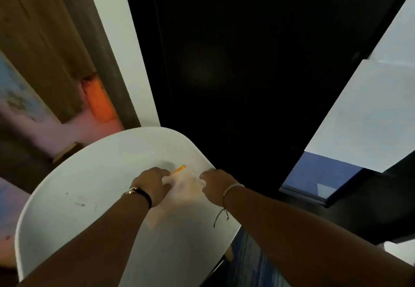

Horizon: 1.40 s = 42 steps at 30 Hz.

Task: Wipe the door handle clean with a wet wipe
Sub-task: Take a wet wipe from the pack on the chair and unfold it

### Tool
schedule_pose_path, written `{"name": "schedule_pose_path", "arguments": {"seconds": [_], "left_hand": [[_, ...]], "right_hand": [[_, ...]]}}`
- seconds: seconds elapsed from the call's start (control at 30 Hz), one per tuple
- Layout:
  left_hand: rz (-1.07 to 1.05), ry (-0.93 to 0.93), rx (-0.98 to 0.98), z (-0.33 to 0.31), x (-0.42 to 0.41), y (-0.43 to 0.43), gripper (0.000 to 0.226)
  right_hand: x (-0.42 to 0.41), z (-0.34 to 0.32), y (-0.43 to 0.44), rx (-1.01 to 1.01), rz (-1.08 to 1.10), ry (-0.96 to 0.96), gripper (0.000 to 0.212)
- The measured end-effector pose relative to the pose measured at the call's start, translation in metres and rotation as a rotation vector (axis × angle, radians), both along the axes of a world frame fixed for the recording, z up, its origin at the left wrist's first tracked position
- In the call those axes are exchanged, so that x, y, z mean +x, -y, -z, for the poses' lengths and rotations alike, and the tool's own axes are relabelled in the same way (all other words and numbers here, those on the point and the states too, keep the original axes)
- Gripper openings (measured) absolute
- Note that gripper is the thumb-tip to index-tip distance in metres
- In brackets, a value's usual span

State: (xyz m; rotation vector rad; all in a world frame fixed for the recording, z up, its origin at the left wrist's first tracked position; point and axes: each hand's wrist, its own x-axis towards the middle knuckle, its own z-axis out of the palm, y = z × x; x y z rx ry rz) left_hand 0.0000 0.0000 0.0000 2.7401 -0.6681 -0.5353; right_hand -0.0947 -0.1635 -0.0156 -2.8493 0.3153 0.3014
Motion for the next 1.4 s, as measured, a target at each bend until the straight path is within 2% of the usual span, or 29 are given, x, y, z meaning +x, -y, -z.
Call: {"name": "schedule_pose_path", "arguments": {"seconds": [0.1,0.23,0.3,0.37,0.5,0.6,0.7,0.73,0.83,0.93,1.03,1.13,1.23,1.3,1.4], "left_hand": [[0.006,-0.004,0.062,0.004,0.002,0.008,0.042],[0.036,-0.038,0.097,0.010,0.004,0.015,0.022],[0.000,-0.031,0.059,0.011,0.005,0.015,0.023],[-0.019,-0.017,0.040,0.011,0.005,0.016,0.029],[0.003,0.043,0.111,0.011,0.007,0.017,0.043],[0.022,0.009,0.141,0.007,0.010,0.017,0.034],[0.029,-0.162,-0.107,-0.002,0.010,0.022,0.010],[0.067,-0.195,-0.184,-0.008,0.008,0.027,0.008],[0.213,-0.176,-0.296,-0.033,0.005,0.050,0.009],[0.335,-0.116,-0.345,-0.061,0.000,0.081,0.008],[0.345,-0.180,-0.391,-0.084,-0.007,0.111,0.010],[0.400,-0.221,-0.396,-0.102,-0.024,0.144,0.019],[0.517,-0.214,-0.335,-0.118,-0.050,0.182,0.016],[0.585,-0.183,-0.342,-0.127,-0.071,0.208,0.010],[0.652,-0.183,-0.426,-0.143,-0.113,0.251,0.007]], "right_hand": [[0.005,0.005,-0.004,-0.073,-0.079,-0.060,0.032],[0.003,0.007,-0.009,-0.297,-0.275,-0.104,0.025],[0.002,0.008,-0.011,-0.439,-0.371,-0.086,0.024],[0.002,0.010,-0.012,-0.483,-0.410,-0.073,0.025],[0.006,0.005,-0.010,-0.371,-0.364,-0.070,0.028],[0.007,-0.001,-0.007,-0.218,-0.281,-0.067,0.030],[0.010,-0.011,-0.003,-0.015,-0.121,-0.022,0.044],[0.010,-0.017,0.000,0.015,-0.083,0.005,0.050],[0.009,-0.037,0.011,-0.029,-0.038,0.078,0.061],[0.005,-0.060,0.036,-0.029,0.048,0.112,0.047],[-0.014,-0.089,0.068,-0.040,0.116,0.125,0.033],[-0.050,-0.114,0.102,-0.080,0.158,0.167,0.032],[-0.092,-0.127,0.137,-0.063,0.250,0.200,0.037],[-0.119,-0.132,0.159,0.008,0.349,0.234,0.034],[-0.164,-0.142,0.191,0.245,0.559,0.369,0.015]]}}
